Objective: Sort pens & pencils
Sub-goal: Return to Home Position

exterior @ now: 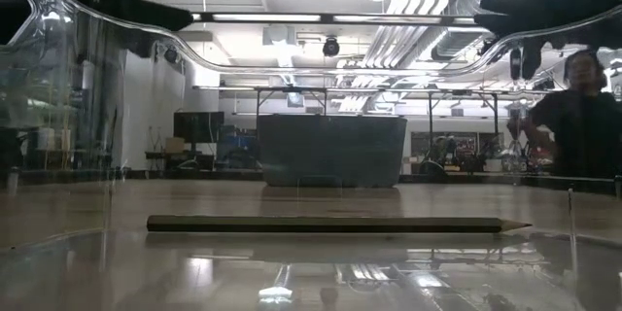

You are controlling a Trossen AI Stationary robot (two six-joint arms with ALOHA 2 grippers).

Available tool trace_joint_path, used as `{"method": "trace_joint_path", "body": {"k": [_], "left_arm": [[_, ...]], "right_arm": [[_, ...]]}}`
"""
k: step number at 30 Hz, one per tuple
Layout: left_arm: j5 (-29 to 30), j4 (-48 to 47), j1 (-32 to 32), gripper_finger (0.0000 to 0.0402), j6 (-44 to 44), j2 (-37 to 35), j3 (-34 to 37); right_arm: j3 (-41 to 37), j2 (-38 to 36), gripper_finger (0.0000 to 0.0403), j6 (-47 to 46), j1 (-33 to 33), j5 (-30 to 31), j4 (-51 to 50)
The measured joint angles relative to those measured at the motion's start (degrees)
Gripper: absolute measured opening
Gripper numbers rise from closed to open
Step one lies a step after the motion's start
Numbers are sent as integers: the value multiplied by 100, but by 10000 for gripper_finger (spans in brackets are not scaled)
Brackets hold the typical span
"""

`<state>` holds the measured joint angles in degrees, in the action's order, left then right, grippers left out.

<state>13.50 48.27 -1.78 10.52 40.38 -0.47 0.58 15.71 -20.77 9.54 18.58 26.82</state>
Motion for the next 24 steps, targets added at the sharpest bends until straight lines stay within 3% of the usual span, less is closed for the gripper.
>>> {"method": "trace_joint_path", "body": {"k": [7,15,24], "left_arm": [[-111,-303,-2,51,-193,-2,-4],[-322,-1474,-2,51,-649,0,-9],[-1057,-2584,-4,51,-1097,0,-9]], "right_arm": [[0,-9,85,286,228,66,88],[0,-7,85,17,426,247,-643],[0,-7,85,-477,666,248,-1494]]}}
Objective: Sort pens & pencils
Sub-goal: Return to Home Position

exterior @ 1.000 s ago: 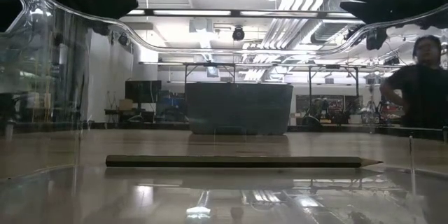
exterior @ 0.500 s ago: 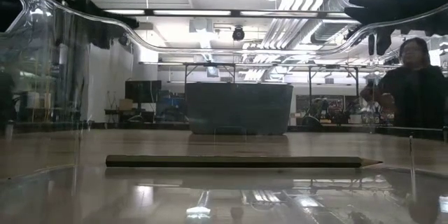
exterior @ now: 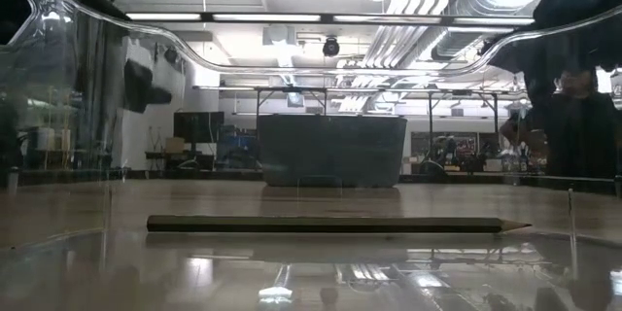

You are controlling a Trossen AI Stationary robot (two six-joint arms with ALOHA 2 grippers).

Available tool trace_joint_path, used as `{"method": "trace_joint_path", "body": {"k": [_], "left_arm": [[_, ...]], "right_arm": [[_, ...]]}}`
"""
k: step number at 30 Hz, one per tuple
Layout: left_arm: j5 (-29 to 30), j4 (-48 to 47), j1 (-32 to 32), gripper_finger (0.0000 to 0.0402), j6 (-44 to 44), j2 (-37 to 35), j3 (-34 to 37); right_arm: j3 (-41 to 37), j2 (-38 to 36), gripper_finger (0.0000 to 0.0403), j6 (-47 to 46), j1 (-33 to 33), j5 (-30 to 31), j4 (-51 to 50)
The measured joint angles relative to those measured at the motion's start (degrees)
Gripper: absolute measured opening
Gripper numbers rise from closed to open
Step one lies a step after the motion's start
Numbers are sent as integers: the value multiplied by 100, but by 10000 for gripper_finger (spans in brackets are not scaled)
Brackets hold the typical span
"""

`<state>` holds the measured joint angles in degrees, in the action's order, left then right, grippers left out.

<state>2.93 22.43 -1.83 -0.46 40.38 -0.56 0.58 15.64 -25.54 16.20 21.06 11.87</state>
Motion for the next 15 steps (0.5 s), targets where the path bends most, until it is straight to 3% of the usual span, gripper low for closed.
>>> {"method": "trace_joint_path", "body": {"k": [8,15], "left_arm": [[-252,-1034,-2,51,-137,-14,0],[-208,-1698,-4,51,1,-307,-2]], "right_arm": [[0,0,85,-501,5,-174,-831],[0,0,85,-578,1,-498,-883]]}}
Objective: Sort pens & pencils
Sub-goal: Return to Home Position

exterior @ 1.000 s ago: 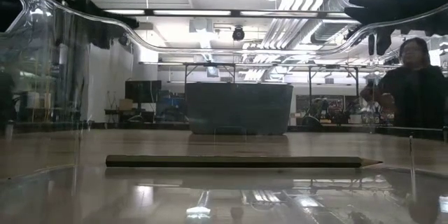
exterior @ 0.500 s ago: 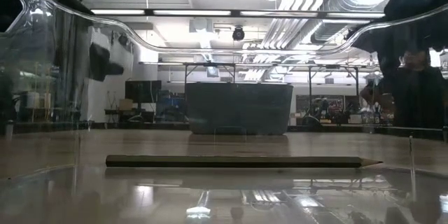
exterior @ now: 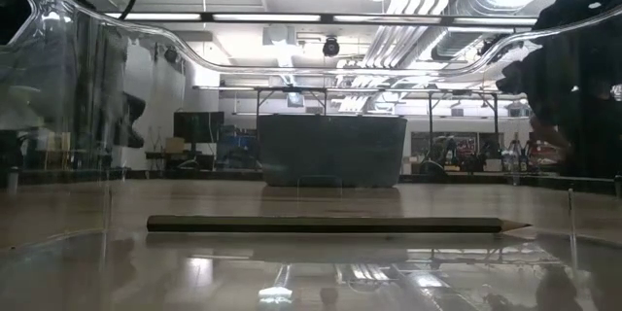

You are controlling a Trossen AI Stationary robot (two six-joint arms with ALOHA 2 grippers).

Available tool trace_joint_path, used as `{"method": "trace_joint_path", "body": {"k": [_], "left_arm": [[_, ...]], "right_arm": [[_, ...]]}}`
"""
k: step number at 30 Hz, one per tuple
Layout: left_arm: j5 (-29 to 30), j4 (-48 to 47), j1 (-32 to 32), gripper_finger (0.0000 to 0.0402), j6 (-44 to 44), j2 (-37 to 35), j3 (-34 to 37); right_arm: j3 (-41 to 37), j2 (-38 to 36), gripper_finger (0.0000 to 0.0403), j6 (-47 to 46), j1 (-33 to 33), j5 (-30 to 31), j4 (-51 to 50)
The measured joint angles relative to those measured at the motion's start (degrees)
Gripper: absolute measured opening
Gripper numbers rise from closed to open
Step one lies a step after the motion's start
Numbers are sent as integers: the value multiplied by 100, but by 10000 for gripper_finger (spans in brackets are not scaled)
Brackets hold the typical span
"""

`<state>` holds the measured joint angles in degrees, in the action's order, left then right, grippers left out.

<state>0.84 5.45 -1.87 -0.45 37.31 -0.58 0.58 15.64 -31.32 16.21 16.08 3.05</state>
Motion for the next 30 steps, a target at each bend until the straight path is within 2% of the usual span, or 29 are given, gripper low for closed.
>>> {"method": "trace_joint_path", "body": {"k": [11,14,21,26,30], "left_arm": [[-88,-1738,0,51,292,-289,-417],[-53,-1918,0,51,199,-309,-456],[271,-1815,0,51,168,-310,-459],[658,-1274,0,51,258,-423,-381],[742,-899,0,51,250,-524,-202]], "right_arm": [[0,22,85,154,2,-285,-43],[0,22,85,167,2,-301,-47],[0,22,85,299,2,-320,-52],[0,22,85,309,-1,-320,-52],[0,22,85,290,-7,-320,-54]]}}
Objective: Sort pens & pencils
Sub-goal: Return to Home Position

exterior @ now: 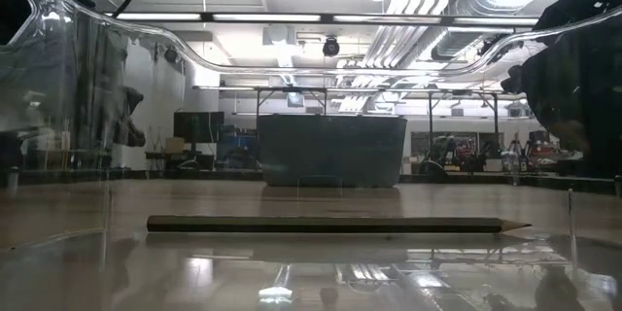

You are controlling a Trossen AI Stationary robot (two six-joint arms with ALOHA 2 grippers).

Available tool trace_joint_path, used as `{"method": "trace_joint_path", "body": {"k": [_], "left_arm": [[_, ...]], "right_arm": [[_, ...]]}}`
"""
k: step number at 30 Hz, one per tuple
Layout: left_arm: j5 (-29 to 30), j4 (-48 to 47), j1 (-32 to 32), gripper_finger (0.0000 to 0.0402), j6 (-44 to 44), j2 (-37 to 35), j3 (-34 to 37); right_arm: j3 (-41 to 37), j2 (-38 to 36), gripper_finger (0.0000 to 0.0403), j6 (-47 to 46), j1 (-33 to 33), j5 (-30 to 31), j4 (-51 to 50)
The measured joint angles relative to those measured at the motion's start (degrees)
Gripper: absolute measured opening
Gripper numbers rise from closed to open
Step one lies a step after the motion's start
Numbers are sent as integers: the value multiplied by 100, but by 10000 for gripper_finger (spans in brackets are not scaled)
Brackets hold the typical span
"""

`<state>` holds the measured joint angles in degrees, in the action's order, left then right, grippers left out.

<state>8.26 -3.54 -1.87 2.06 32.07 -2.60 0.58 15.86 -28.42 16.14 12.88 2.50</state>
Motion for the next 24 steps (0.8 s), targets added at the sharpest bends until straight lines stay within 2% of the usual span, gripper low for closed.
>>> {"method": "trace_joint_path", "body": {"k": [7,15,24], "left_arm": [[172,591,0,51,21,-106,212],[399,633,2,51,239,-240,211],[49,582,2,51,377,-199,208]], "right_arm": [[0,0,85,-112,0,0,0],[0,0,85,-125,0,17,2],[0,0,85,9,0,7,0]]}}
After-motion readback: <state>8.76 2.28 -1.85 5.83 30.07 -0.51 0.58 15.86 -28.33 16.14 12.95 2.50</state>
